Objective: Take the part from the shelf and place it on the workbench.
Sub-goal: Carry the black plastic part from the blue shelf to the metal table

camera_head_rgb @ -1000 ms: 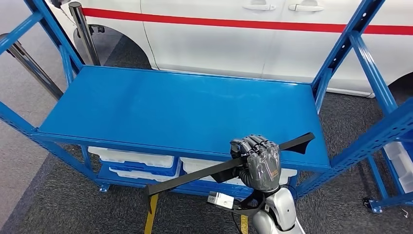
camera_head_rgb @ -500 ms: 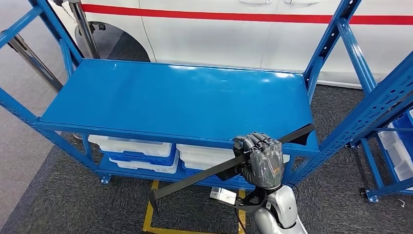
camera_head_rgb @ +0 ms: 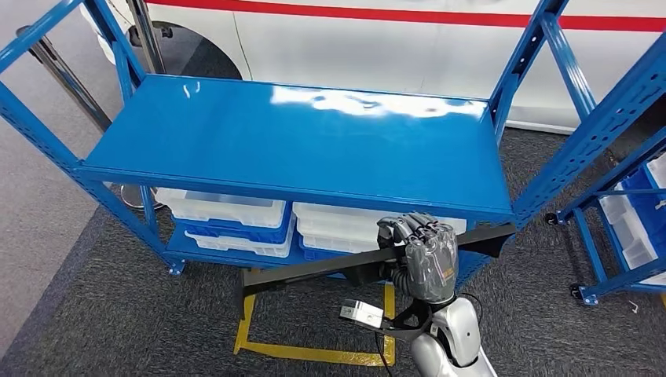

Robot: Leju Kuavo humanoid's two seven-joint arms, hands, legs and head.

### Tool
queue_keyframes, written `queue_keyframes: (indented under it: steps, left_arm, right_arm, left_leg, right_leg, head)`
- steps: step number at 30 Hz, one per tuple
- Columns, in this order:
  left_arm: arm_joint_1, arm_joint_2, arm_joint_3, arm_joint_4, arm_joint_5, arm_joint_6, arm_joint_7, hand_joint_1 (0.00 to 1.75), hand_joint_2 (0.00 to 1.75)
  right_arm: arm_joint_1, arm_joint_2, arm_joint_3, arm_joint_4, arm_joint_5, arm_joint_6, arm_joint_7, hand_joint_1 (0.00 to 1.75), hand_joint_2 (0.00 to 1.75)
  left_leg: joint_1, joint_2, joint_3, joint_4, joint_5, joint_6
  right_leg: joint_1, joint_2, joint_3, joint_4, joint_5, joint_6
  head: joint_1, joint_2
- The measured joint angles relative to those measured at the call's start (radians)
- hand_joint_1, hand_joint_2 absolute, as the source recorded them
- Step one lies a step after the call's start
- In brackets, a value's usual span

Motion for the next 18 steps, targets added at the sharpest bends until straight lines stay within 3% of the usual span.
queue_keyframes:
  steps: [1,3,4,6,8,9,10,11,13,15,16,18]
  left_arm:
    - [0.000,0.000,0.000,0.000,0.000,0.000,0.000,0.00,1.75]
    - [0.000,0.001,-0.001,0.000,0.000,0.000,0.000,0.00,1.75]
    - [0.001,0.001,-0.002,0.001,0.001,0.000,0.000,0.00,1.75]
    - [0.001,0.002,-0.003,0.001,0.001,0.000,0.000,0.00,1.75]
    - [-0.001,0.002,-0.004,0.001,0.001,0.000,0.000,0.00,1.75]
    - [-0.002,0.002,-0.004,0.001,0.001,0.000,0.000,0.00,1.75]
    - [-0.002,0.003,-0.004,0.001,0.001,0.000,0.000,0.00,1.75]
    - [-0.003,0.003,-0.005,0.001,0.001,0.000,0.000,0.00,1.75]
    - [-0.003,0.003,-0.005,0.001,0.001,0.000,0.001,0.00,1.75]
    - [-0.004,0.004,-0.006,0.001,0.002,-0.001,0.000,0.00,1.75]
    - [-0.005,0.005,-0.006,0.001,0.004,0.000,0.000,0.00,1.75]
    - [-0.005,0.005,-0.007,0.001,0.009,0.000,0.000,0.00,1.75]
  right_arm:
    - [-0.001,0.000,0.000,0.000,-0.003,0.000,0.000,1.75,1.75]
    - [-0.001,-0.002,0.000,0.000,-0.010,0.000,0.001,1.75,1.75]
    - [-0.002,-0.002,0.000,0.000,-0.012,0.000,0.001,1.75,1.75]
    - [-0.003,-0.002,0.000,0.000,-0.015,0.000,0.001,1.75,1.75]
    - [-0.003,-0.003,0.000,0.000,-0.016,0.000,0.001,1.75,1.75]
    - [-0.002,-0.003,0.000,0.000,-0.017,0.000,0.001,1.75,1.75]
    - [-0.002,-0.004,0.000,0.001,-0.017,0.000,0.001,1.75,1.75]
    - [-0.002,-0.004,0.000,0.001,-0.017,0.000,0.001,1.75,1.75]
    - [-0.002,-0.005,0.000,0.002,-0.019,0.000,0.001,1.75,1.75]
    - [-0.003,-0.005,0.000,0.003,-0.022,0.000,0.002,1.75,1.75]
    - [-0.005,-0.005,0.000,0.003,-0.024,0.000,0.003,1.75,1.75]
    - [-0.008,-0.005,0.000,0.005,-0.029,0.000,0.005,1.75,1.75]
  left_leg:
    - [-0.001,0.000,-0.004,0.003,0.007,-0.006]
    - [-0.001,-0.002,-0.008,0.000,0.021,-0.019]
    - [0.001,-0.003,-0.014,0.004,0.014,-0.025]
    - [0.004,-0.004,-0.038,0.058,-0.055,-0.035]
    - [0.005,-0.004,-0.065,0.173,-0.153,-0.042]
    - [0.005,-0.004,-0.072,0.231,-0.180,-0.044]
    - [0.005,-0.004,-0.069,0.269,-0.183,-0.045]
    - [0.004,-0.004,-0.050,0.275,-0.166,-0.043]
    - [0.003,-0.005,0.040,0.182,-0.116,-0.033]
    - [-0.002,-0.006,0.144,0.037,-0.119,-0.020]
    - [-0.006,-0.006,0.171,-0.010,-0.129,-0.015]
    - [-0.010,-0.006,0.175,-0.038,-0.125,-0.007]
  right_leg:
    - [0.003,0.001,0.012,-0.026,-0.011,-0.006]
    - [0.004,0.001,0.004,-0.034,-0.001,-0.023]
    - [0.003,-0.001,-0.004,-0.035,0.009,-0.033]
    - [0.000,-0.004,-0.027,-0.040,0.034,-0.049]
    - [0.002,-0.005,-0.055,-0.039,0.057,-0.055]
    - [0.004,-0.006,-0.069,-0.038,0.068,-0.056]
    - [0.006,-0.006,-0.084,-0.036,0.079,-0.056]
    - [0.007,-0.006,-0.100,-0.034,0.090,-0.055]
    - [0.009,-0.005,-0.126,-0.030,0.110,-0.052]
    - [0.011,-0.005,-0.140,-0.028,0.128,-0.044]
    - [0.010,-0.006,-0.142,-0.030,0.137,-0.038]
    - [0.008,-0.008,-0.142,-0.040,0.157,-0.025]
  head:
    - [0.000,0.000]
    - [0.000,0.000]
    - [0.000,0.000]
    - [-0.001,0.000]
    - [-0.002,0.000]
    - [-0.002,0.000]
    - [-0.002,0.000]
    - [-0.002,0.000]
    - [-0.002,0.000]
    - [-0.002,0.000]
    - [-0.002,0.000]
    - [-0.004,0.000]
